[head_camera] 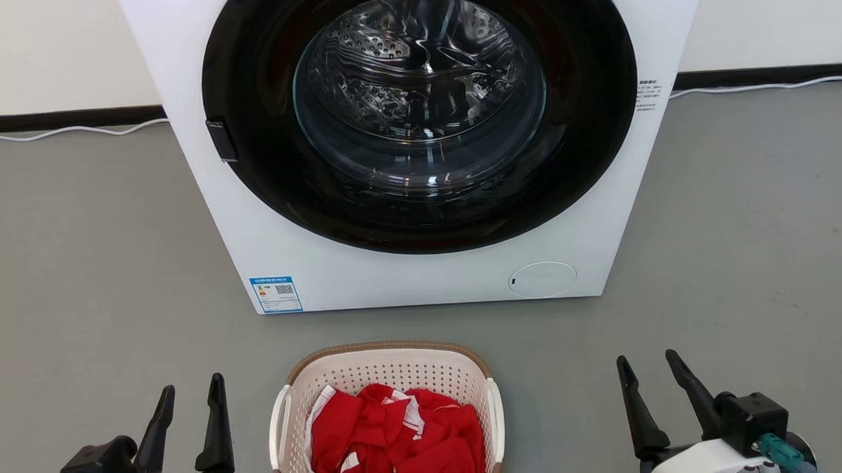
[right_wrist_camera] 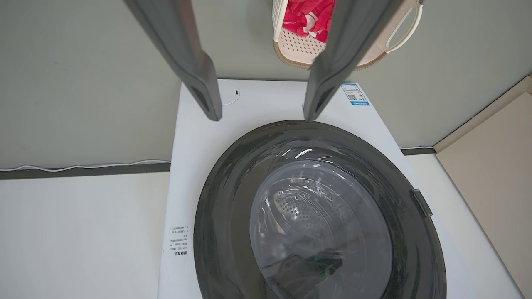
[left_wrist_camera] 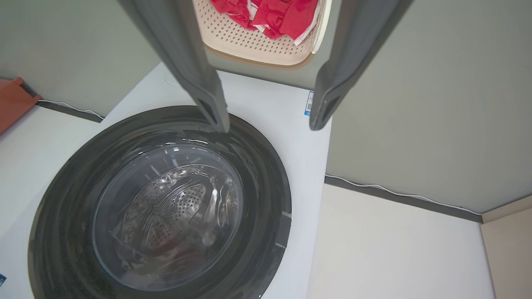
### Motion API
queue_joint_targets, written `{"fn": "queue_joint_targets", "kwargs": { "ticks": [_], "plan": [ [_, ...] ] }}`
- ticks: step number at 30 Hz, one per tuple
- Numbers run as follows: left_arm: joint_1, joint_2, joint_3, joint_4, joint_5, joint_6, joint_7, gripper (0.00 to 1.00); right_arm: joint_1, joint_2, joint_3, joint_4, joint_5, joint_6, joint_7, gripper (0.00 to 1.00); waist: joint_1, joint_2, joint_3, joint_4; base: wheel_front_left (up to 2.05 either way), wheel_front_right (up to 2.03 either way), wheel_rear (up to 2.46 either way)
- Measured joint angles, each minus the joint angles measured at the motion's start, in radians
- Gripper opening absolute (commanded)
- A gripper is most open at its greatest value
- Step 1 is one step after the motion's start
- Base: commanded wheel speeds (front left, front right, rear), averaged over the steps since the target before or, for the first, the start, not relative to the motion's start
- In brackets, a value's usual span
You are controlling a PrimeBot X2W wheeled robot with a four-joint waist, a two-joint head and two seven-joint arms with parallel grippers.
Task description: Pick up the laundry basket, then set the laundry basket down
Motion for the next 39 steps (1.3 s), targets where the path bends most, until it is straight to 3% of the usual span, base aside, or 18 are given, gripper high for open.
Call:
{"fn": "queue_joint_targets", "kwargs": {
  "ticks": [12, 28, 39],
  "plan": [
    [0.016, 0.004, 0.003, -0.002, 0.126, 0.0, -0.033, 1.0, -0.001, -0.001, 0.005, 0.008, -0.141, 0.0, -0.034, 1.0, 0.0, 0.0, 0.002, 0.0, 0.0, 0.0, 0.0],
    [0.017, 0.012, 0.008, -0.002, 0.124, 0.0, -0.033, 1.0, -0.004, -0.001, 0.007, 0.019, -0.139, 0.0, -0.036, 1.0, -0.0001, 0.0, 0.029, 0.0, 0.0, 0.0, 0.0],
    [-0.016, 0.065, -0.007, 0.007, 0.078, 0.0, -0.033, 1.0, -0.092, -0.006, 0.038, 0.073, -0.101, 0.0, -0.036, 1.0, 0.0, 0.0, 0.134, -0.005, 0.0, 0.0, 0.0]
  ]
}}
